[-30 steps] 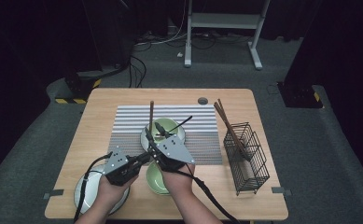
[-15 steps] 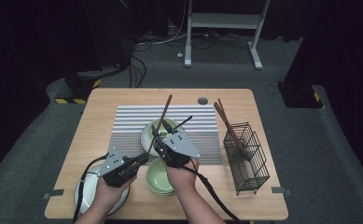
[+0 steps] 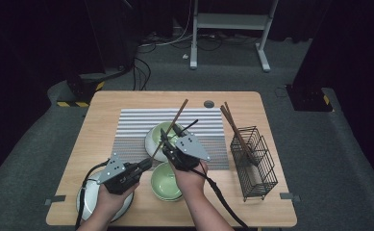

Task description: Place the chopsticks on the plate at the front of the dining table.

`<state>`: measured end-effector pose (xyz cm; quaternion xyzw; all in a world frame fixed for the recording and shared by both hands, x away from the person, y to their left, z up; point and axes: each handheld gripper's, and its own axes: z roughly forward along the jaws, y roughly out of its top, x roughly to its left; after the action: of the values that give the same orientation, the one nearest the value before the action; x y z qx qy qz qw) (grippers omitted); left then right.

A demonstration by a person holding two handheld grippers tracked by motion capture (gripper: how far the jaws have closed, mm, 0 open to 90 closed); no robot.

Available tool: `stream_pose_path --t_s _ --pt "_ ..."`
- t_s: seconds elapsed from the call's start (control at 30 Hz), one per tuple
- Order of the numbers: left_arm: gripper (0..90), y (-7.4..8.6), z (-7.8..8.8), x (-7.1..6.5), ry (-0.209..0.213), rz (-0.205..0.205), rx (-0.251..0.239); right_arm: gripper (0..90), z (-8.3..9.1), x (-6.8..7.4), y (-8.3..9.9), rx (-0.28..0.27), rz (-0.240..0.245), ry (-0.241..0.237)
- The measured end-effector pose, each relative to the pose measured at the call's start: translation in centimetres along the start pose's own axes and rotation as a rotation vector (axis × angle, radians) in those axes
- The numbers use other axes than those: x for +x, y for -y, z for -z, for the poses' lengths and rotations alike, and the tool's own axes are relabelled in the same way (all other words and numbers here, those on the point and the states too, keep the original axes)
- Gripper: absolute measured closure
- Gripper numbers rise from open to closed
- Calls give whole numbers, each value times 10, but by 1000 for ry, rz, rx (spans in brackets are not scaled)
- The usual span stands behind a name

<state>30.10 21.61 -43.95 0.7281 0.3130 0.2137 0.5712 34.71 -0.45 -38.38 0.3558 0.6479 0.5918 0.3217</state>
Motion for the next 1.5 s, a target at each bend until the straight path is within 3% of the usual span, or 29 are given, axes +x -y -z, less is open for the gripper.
stream_pose_path --t_s 0.47,0.67,1.07,1.5 --pt "852 2 2 0 10 16 -6 545 -3 -6 8 16 -12 14" --pt "855 2 2 0 12 19 -8 529 -4 -11 12 29 -44 13" --pt "855 2 2 1 5 29 -9 508 -2 -10 9 27 -29 11" --pt "855 3 3 8 -34 48 0 501 9 -12 3 20 1 23"
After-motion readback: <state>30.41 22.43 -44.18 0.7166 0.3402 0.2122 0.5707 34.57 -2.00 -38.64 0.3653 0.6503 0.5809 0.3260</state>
